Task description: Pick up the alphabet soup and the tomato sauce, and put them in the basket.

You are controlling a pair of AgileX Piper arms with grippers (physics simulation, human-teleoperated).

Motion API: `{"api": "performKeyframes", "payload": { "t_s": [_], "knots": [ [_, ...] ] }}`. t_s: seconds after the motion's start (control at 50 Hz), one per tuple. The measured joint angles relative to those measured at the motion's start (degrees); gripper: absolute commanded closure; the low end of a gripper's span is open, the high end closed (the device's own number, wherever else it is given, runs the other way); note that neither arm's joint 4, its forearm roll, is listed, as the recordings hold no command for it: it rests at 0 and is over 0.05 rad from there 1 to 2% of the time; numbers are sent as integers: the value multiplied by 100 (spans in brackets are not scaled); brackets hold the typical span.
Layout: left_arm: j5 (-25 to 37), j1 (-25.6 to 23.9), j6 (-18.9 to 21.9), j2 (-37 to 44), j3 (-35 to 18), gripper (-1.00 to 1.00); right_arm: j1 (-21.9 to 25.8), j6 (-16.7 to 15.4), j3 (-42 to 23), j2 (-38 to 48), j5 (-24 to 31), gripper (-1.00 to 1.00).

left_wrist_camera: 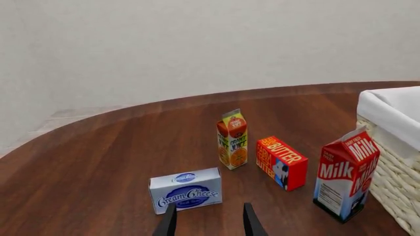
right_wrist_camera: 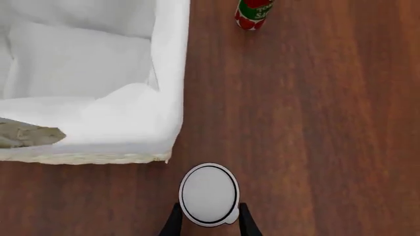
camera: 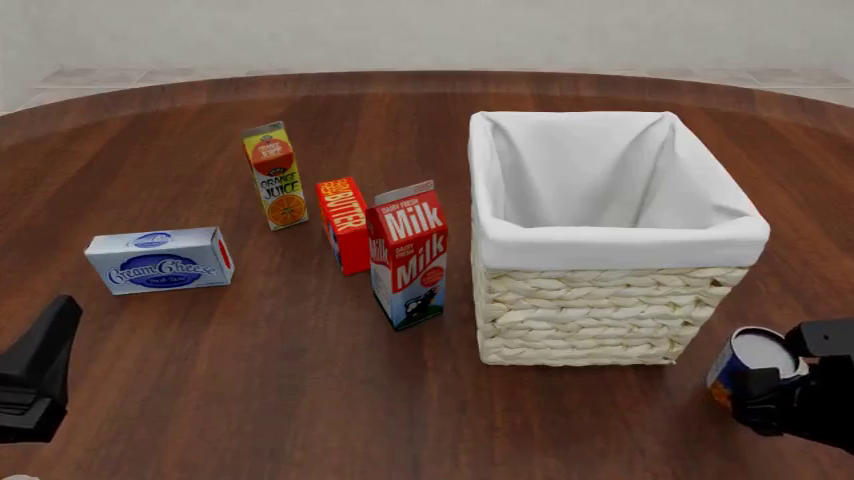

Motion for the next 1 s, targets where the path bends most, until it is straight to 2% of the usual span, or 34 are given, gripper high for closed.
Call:
{"api": "performKeyframes", "payload": {
  "t_s": [1.0],
  "knots": [
    [114, -77, 22, -166, 0, -100, -527, -162, -1002, -1026, 1192, 100]
  ]
}}
